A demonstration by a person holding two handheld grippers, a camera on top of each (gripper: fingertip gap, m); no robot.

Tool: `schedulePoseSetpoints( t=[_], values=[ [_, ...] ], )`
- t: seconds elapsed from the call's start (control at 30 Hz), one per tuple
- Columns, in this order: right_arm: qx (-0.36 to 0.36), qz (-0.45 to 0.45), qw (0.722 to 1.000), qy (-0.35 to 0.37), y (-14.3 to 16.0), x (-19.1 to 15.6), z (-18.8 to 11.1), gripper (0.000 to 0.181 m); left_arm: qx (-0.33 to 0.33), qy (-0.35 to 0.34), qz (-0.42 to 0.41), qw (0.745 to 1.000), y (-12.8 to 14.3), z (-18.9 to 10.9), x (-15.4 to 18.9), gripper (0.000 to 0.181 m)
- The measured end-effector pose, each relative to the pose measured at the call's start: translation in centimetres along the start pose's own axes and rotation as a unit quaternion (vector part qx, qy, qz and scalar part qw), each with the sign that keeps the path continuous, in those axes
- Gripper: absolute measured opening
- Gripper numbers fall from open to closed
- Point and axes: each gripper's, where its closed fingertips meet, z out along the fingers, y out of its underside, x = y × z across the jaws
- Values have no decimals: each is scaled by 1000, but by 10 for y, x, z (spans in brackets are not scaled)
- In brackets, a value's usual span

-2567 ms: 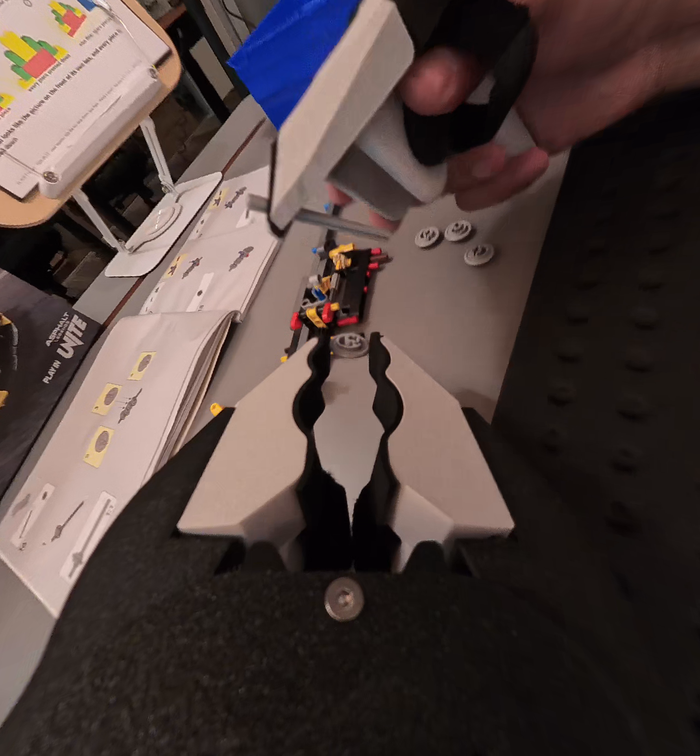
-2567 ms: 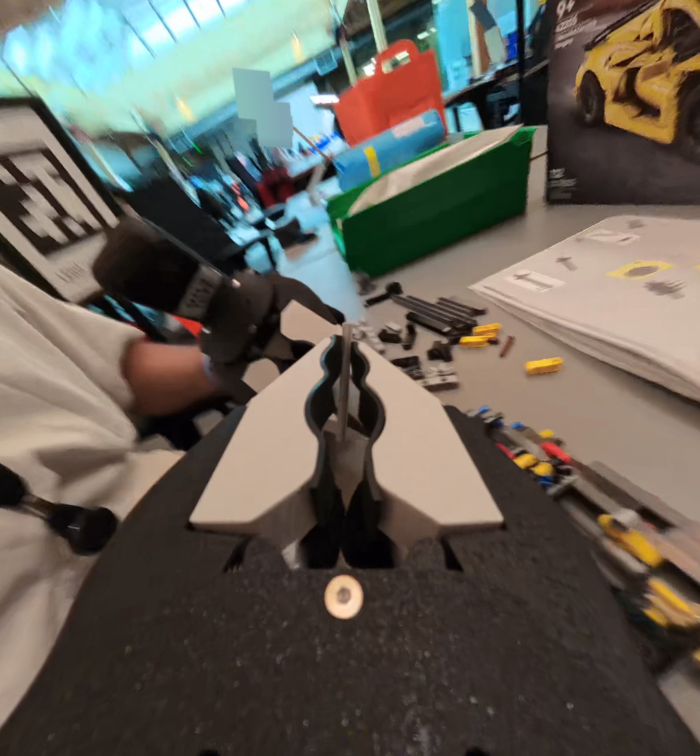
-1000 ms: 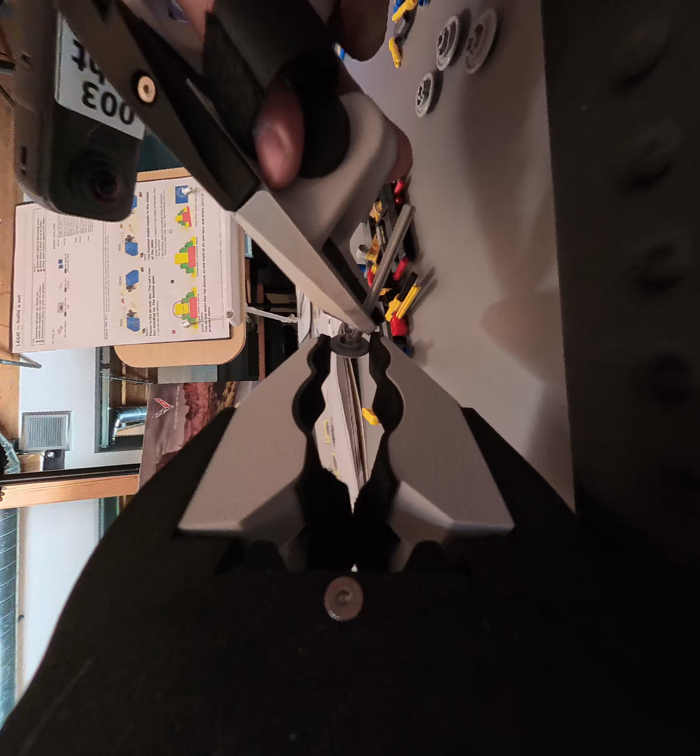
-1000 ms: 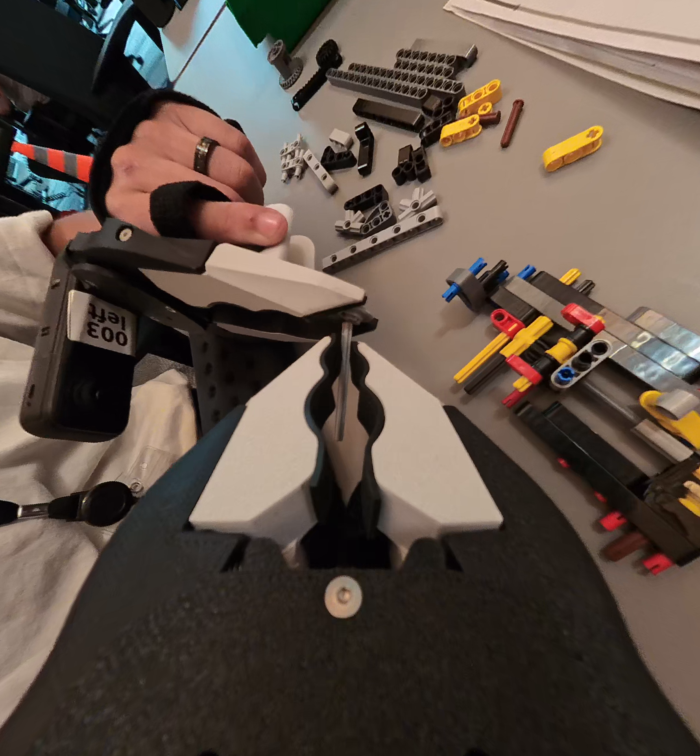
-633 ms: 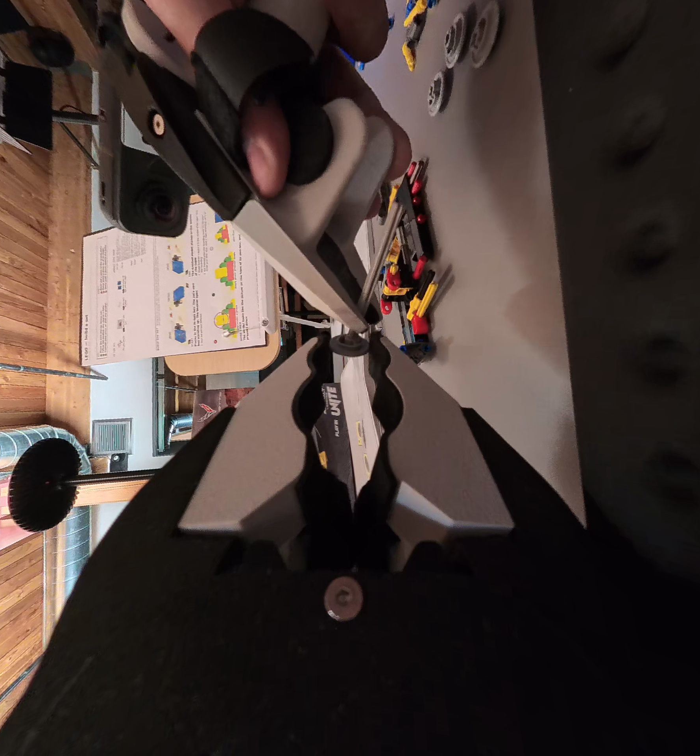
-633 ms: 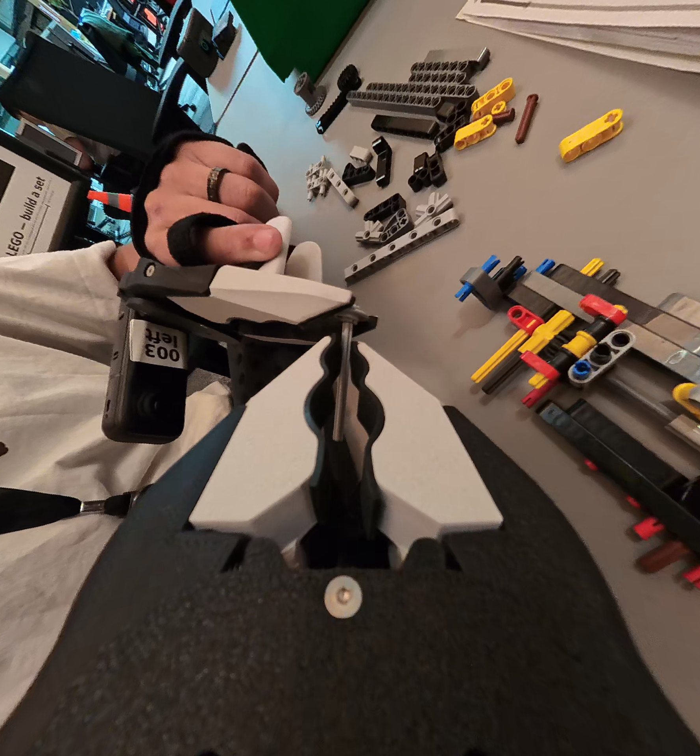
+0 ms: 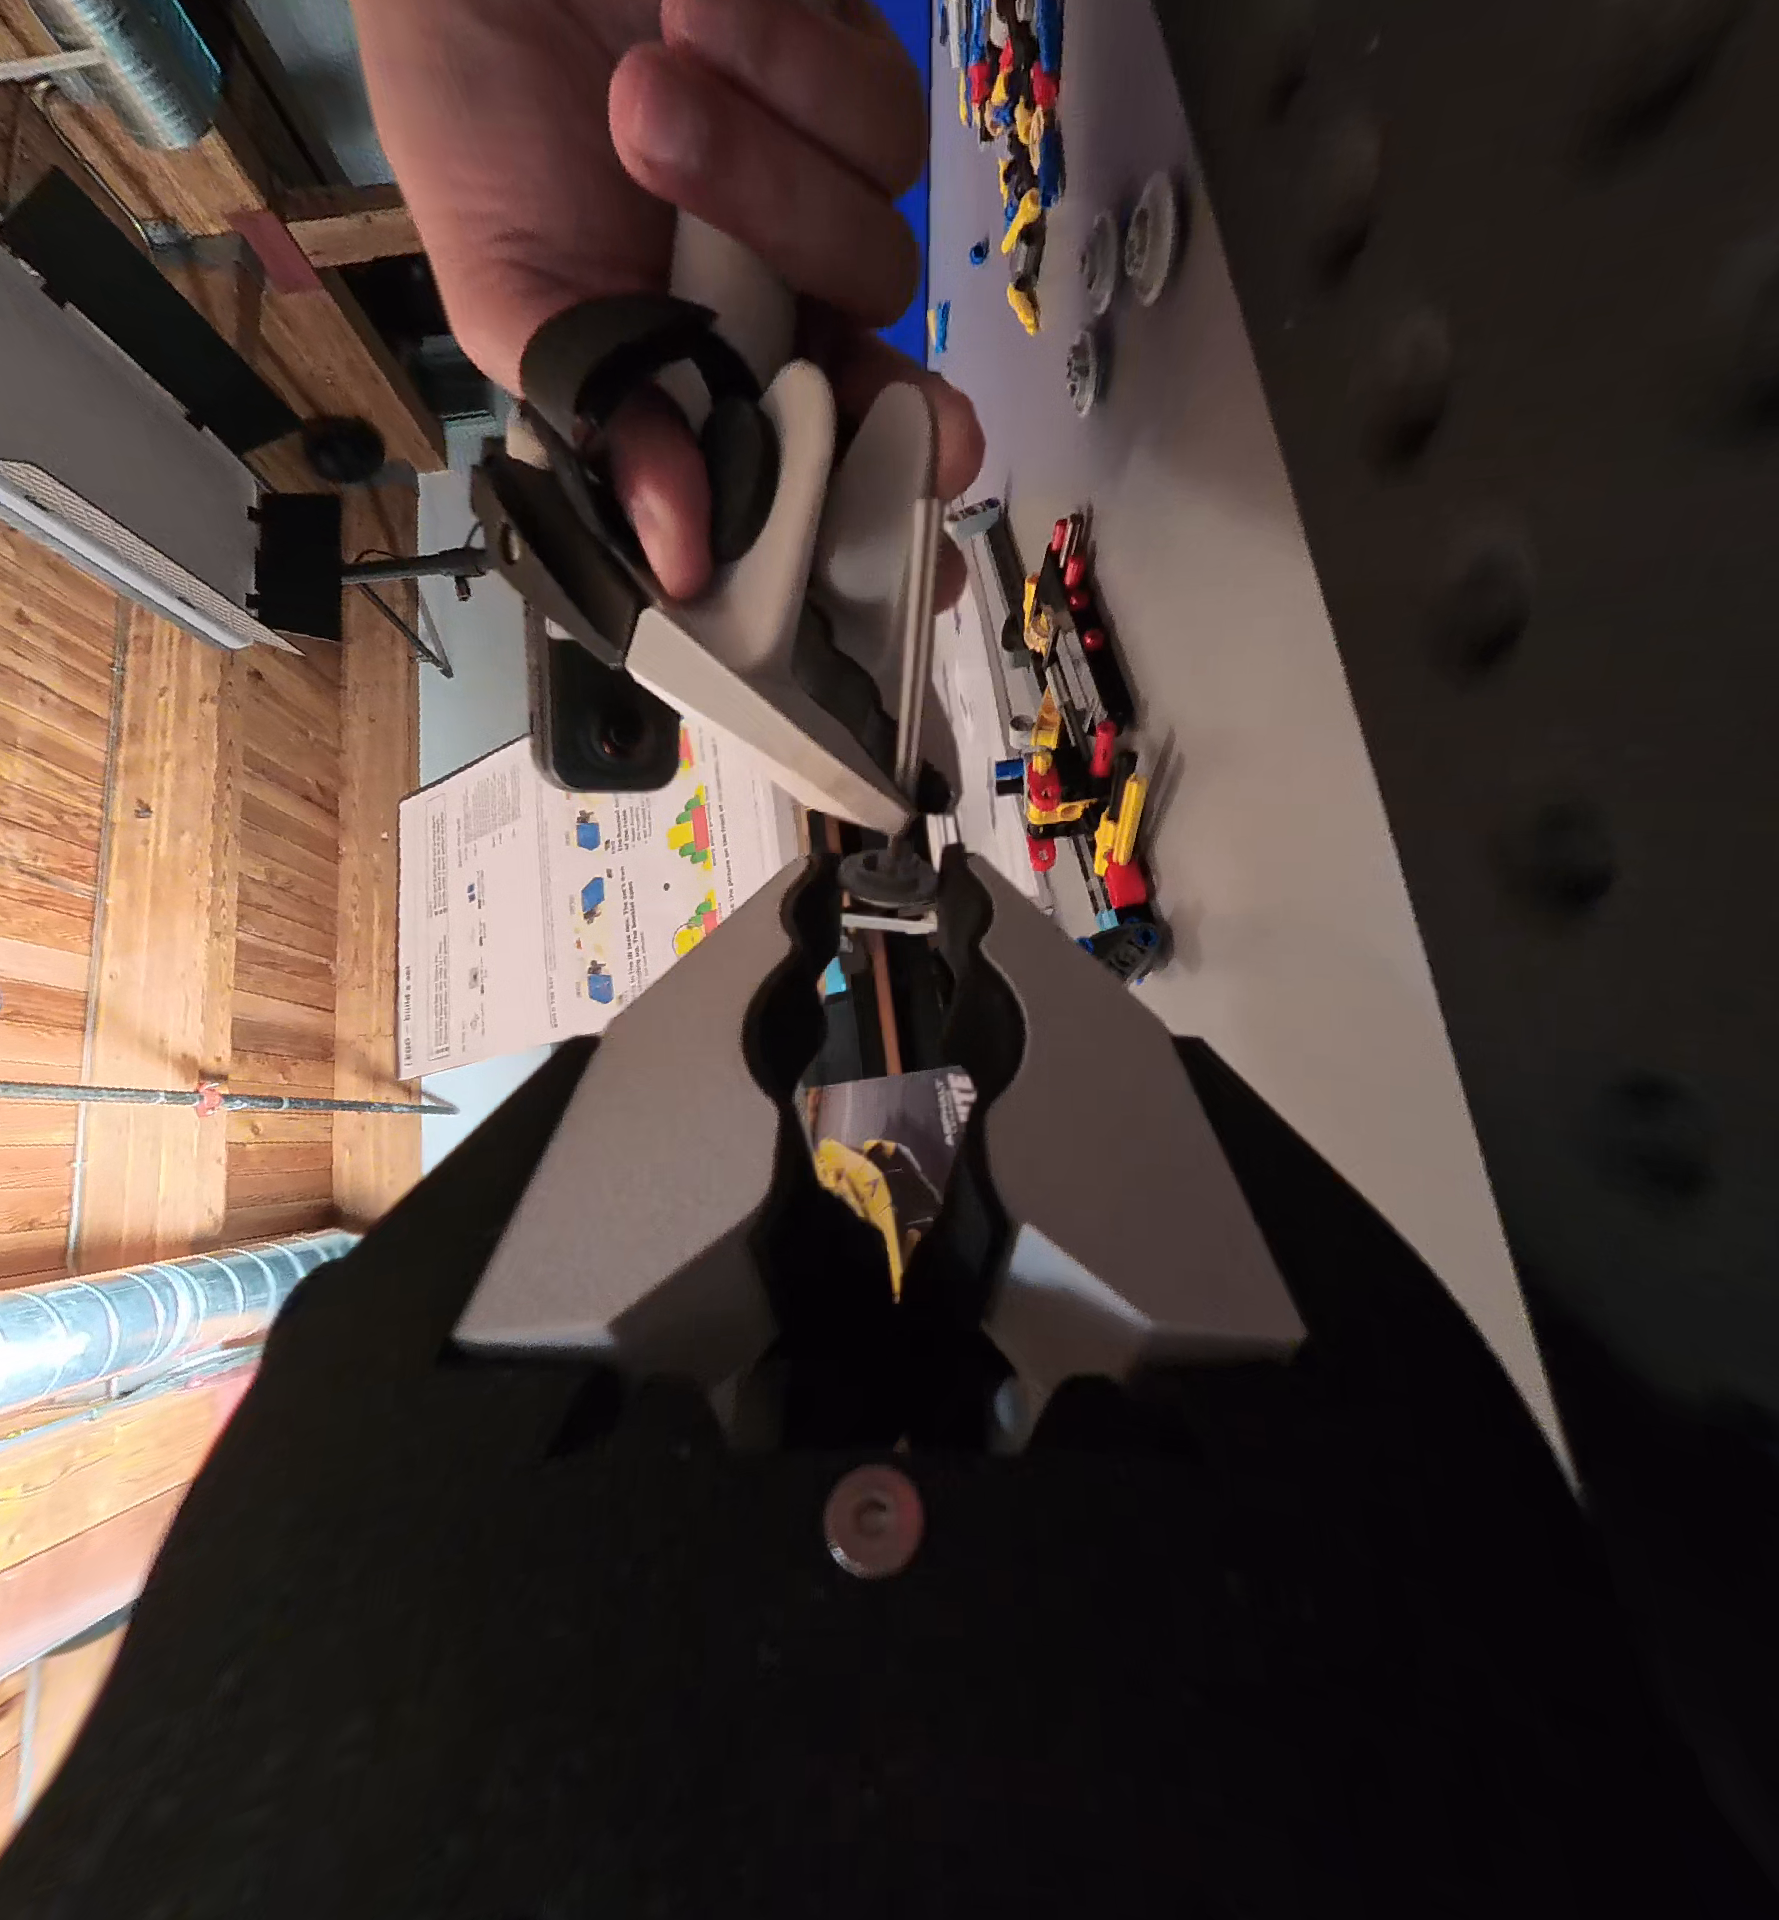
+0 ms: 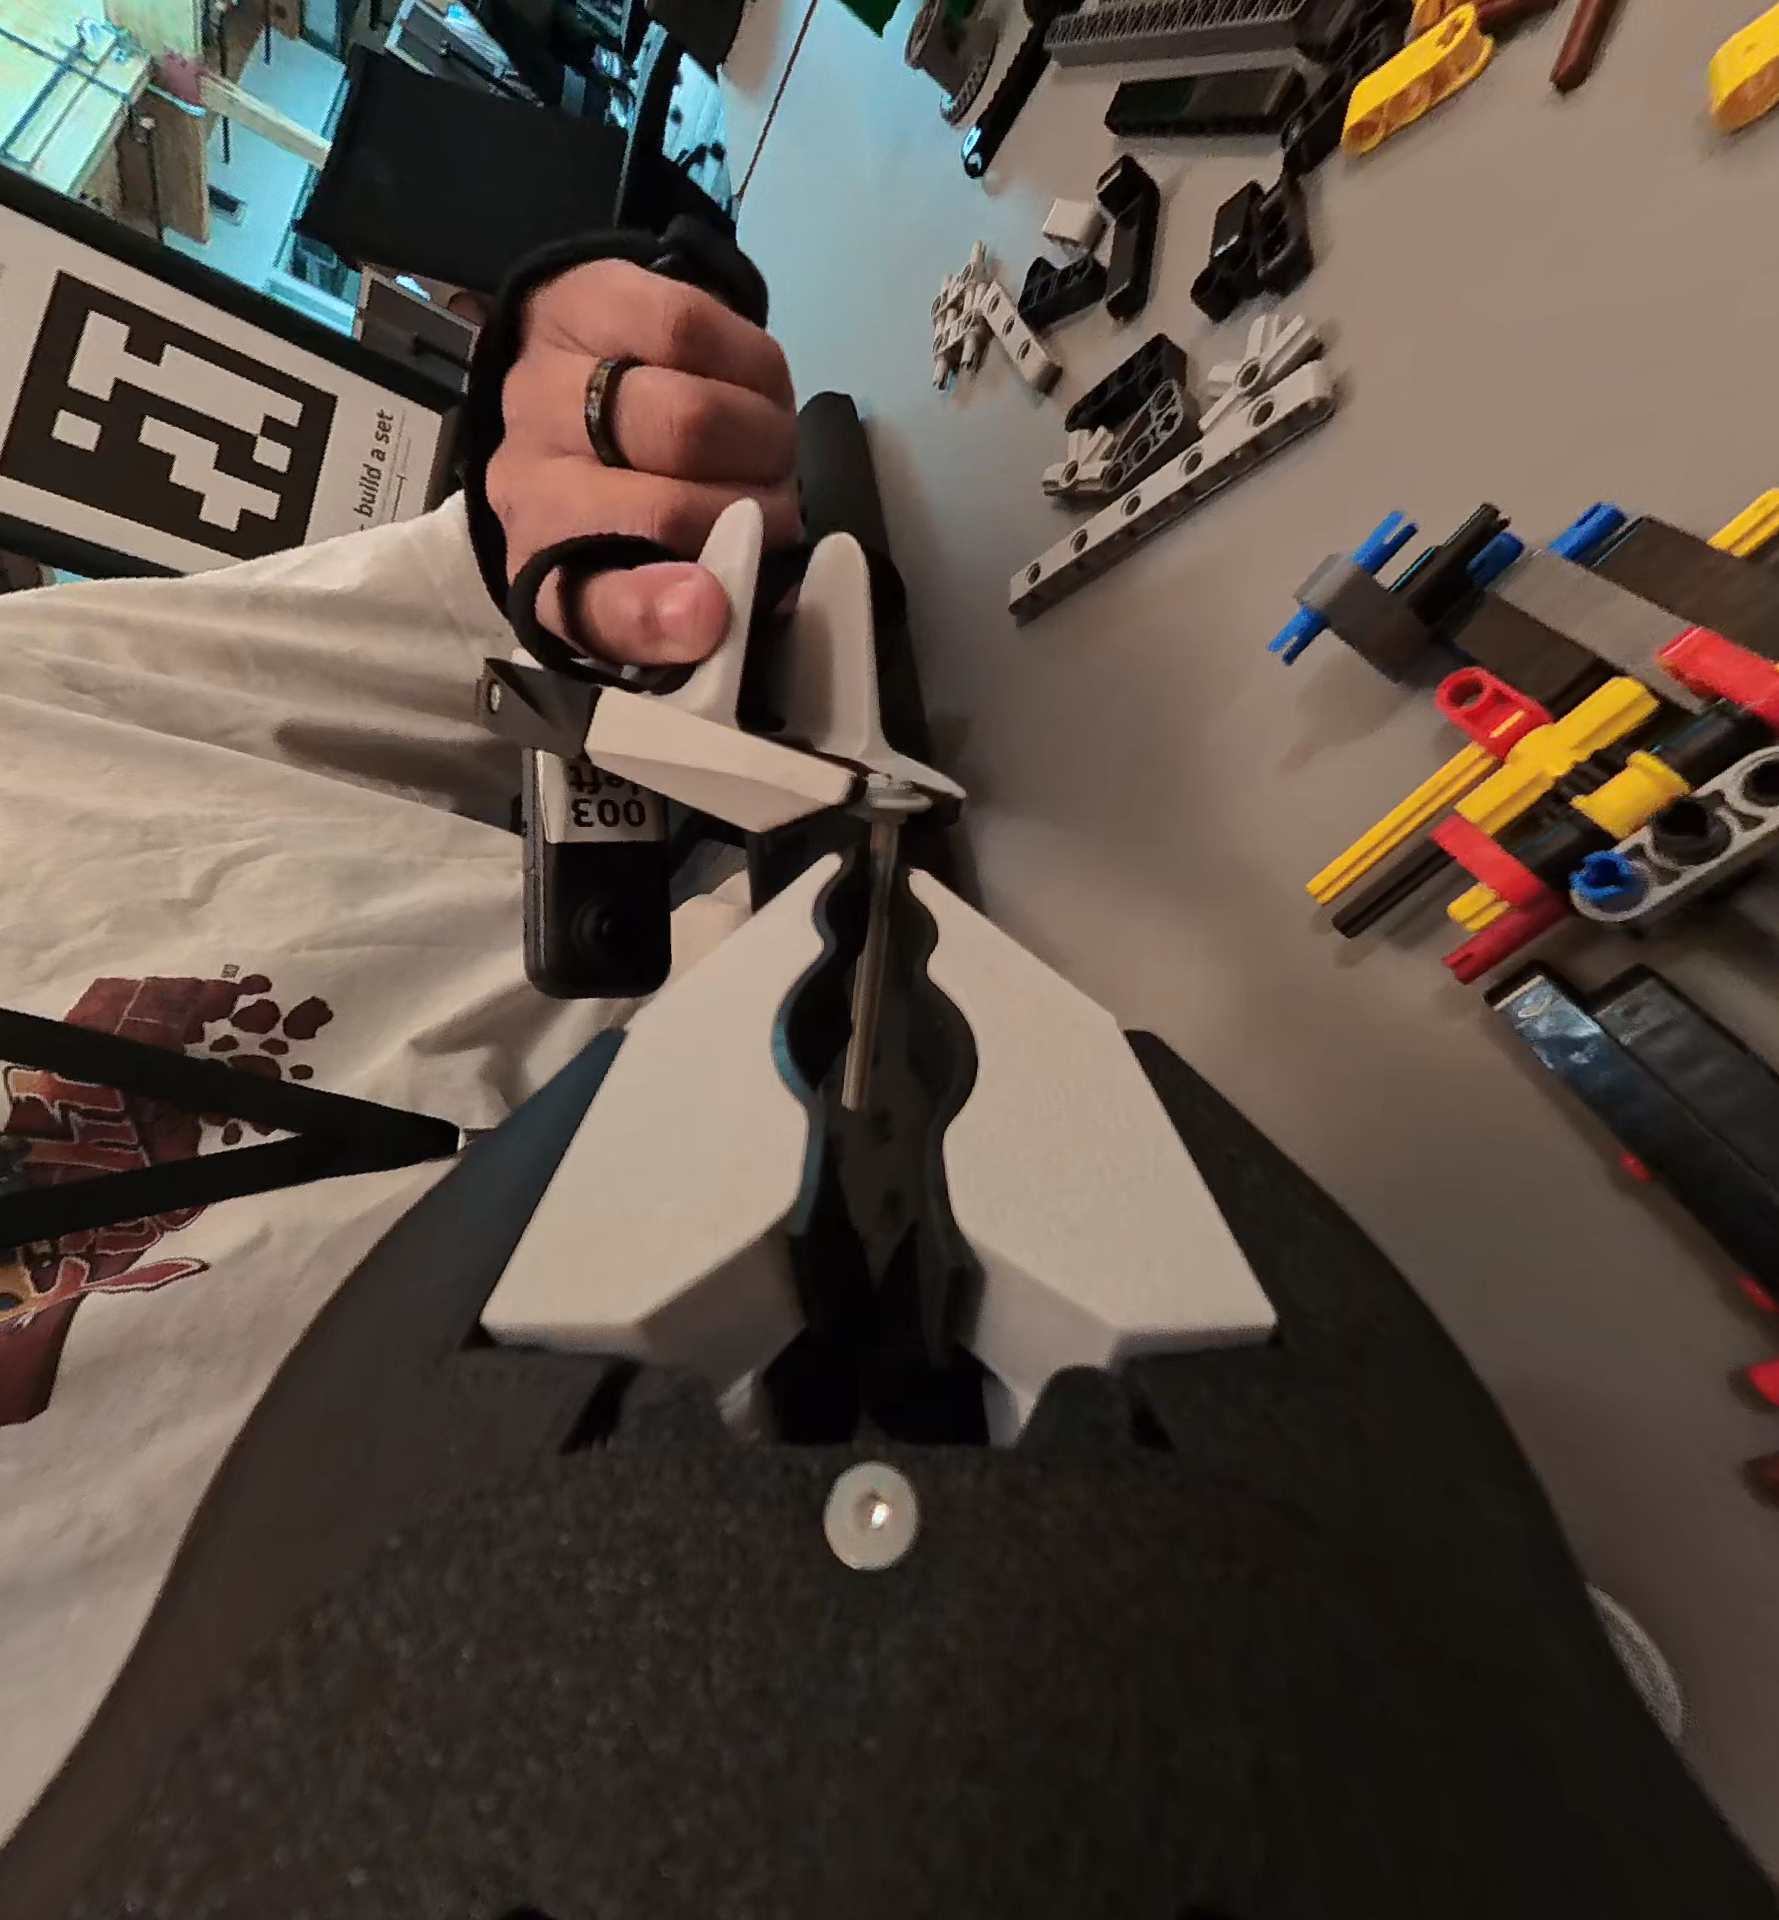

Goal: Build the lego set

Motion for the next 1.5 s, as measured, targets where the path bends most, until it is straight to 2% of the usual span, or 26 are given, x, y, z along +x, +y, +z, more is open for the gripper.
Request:
schedulePoseSetpoints(
  t=[0.2,0.4,0.67,1.13,1.43,1.5],
  values=[
    [-24,24,997,-66,5,-9,-2,2,27,-1,-44,999,-8,-3,-5,16],
    [-37,34,996,-78,7,-12,-1,2,37,0,-49,998,-12,-5,-6,16],
    [-42,49,991,-121,15,-16,-1,2,90,61,-139,984,-22,-11,-3,16],
    [-35,29,991,-127,15,-13,-1,2,105,94,-193,971,-24,-10,-1,14],
    [14,-45,998,-40,-1,4,-7,6,64,122,-291,947,-4,6,7,15],
    [25,-63,998,-1,-3,10,-12,16,50,131,-308,941,0,9,10,13]
  ],
)
